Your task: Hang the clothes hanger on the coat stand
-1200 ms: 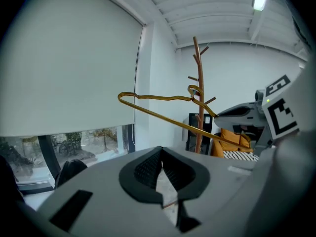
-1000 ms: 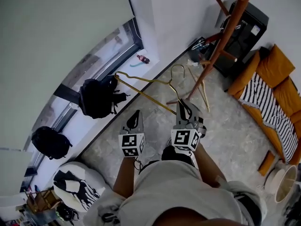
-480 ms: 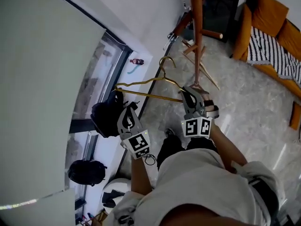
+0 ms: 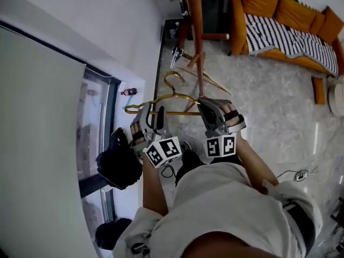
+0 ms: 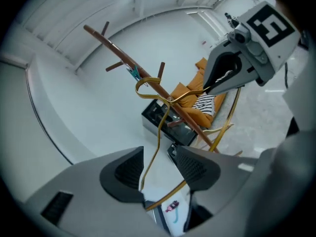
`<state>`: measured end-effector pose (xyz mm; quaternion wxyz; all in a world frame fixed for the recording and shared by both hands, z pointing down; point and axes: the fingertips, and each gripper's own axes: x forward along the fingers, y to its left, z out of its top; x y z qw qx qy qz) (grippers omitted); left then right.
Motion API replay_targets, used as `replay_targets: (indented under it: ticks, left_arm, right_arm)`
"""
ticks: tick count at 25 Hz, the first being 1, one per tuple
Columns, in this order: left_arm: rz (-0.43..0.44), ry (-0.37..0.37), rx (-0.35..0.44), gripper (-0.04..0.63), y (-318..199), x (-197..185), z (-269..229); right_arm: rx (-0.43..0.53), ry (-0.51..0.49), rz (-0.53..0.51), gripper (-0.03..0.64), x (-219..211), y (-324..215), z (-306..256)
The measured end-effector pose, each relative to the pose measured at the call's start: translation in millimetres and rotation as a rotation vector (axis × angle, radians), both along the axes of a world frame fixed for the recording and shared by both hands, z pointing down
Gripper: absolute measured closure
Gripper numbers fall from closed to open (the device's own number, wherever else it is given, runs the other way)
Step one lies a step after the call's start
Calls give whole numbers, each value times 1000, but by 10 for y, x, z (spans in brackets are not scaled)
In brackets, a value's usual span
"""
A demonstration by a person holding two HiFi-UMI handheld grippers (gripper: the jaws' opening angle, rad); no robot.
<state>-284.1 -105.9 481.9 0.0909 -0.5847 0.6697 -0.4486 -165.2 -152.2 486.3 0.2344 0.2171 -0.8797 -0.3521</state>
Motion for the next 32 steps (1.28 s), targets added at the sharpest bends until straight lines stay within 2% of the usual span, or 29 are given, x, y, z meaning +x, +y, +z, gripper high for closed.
replay_targets:
  ticks: [5, 9, 12, 13, 17, 24, 32]
  left_arm:
    - [126, -9, 5, 394, -236, -104, 52]
    - [224, -7, -35, 398, -384, -138, 239]
    - [305, -10, -20, 530, -439, -119, 268]
    - [334, -19, -15, 549, -444, -97, 269]
    - [417, -64, -22, 557, -427, -4, 317]
    - [484, -42, -19, 561, -446, 195, 417]
    - [481, -54, -28, 561, -680, 173, 471]
  right_arm:
    - [27, 36, 88, 600, -80, 102, 18]
    - [54, 69, 161, 600, -79, 105, 55]
    - [63, 90, 238, 600, -11, 129, 97]
    - [66, 95, 259, 600, 14, 153, 103]
    - [55, 110, 328, 600, 90, 232, 143]
    - [24, 212, 446, 598, 271, 159, 282]
    - [1, 209, 474, 598, 252, -81, 372]
